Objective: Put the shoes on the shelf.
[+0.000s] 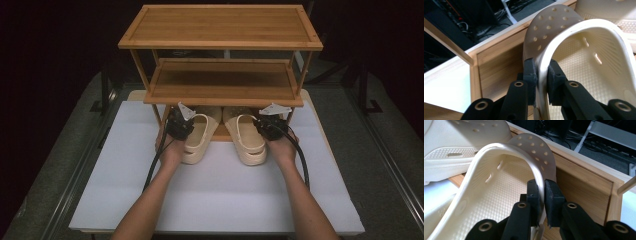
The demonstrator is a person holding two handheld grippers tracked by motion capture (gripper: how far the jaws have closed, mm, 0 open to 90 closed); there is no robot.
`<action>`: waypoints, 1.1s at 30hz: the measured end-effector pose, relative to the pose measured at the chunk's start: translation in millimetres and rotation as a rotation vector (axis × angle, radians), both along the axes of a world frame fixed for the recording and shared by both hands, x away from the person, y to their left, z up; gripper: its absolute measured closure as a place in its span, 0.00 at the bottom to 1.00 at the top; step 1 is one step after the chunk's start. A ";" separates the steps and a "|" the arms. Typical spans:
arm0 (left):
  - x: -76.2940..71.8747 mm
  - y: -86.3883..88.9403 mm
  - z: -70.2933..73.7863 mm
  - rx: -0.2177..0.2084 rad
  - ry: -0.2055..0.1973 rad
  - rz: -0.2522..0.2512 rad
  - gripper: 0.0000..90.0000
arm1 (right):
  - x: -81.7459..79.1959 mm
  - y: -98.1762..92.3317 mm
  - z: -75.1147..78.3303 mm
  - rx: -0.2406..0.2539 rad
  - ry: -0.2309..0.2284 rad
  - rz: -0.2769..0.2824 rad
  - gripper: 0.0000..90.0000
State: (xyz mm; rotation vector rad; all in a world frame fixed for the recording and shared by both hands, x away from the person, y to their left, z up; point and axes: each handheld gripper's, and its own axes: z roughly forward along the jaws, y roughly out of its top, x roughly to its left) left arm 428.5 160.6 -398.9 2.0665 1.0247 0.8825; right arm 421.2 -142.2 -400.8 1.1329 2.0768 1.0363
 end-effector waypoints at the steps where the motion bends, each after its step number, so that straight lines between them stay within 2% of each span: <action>1: 0.0 0.5 0.4 -0.008 0.001 -0.002 0.85 | 0.0 0.1 0.1 0.001 0.001 -0.001 0.89; 7: -3.8 4.4 8.2 -0.034 0.007 -0.024 0.62 | -2.0 -3.3 4.8 0.056 0.010 0.012 0.72; 12: -10.8 18.8 21.5 -0.085 0.076 -0.074 0.51 | -9.2 -8.7 11.9 0.093 0.054 0.041 0.61; 14: -15.5 28.5 27.9 -0.129 0.101 -0.098 0.47 | -15.6 -11.7 17.6 0.109 0.073 0.060 0.53; 16: -19.1 34.9 32.2 -0.149 0.114 -0.115 0.41 | -22.2 -15.1 22.8 0.124 0.090 0.080 0.48; 18: -25.6 43.4 37.0 -0.179 0.134 -0.153 0.36 | -29.7 -18.2 27.9 0.137 0.106 0.094 0.44; 20: -33.1 50.0 40.4 -0.179 0.162 -0.205 0.29 | -40.6 -21.6 31.8 0.146 0.096 0.108 0.40; 22: -40.7 54.5 41.7 -0.165 0.162 -0.232 0.24 | -49.5 -24.0 33.2 0.157 0.106 0.122 0.35; 27: -61.3 65.4 36.6 -0.158 0.168 -0.282 0.15 | -74.7 -29.6 29.1 0.144 0.140 0.136 0.24; 31: -73.0 71.1 22.7 -0.169 0.176 -0.311 0.09 | -88.3 -35.1 18.4 0.161 0.168 0.146 0.22; 33: -74.8 73.1 13.0 -0.170 0.202 -0.316 0.05 | -91.8 -36.3 12.3 0.156 0.180 0.154 0.21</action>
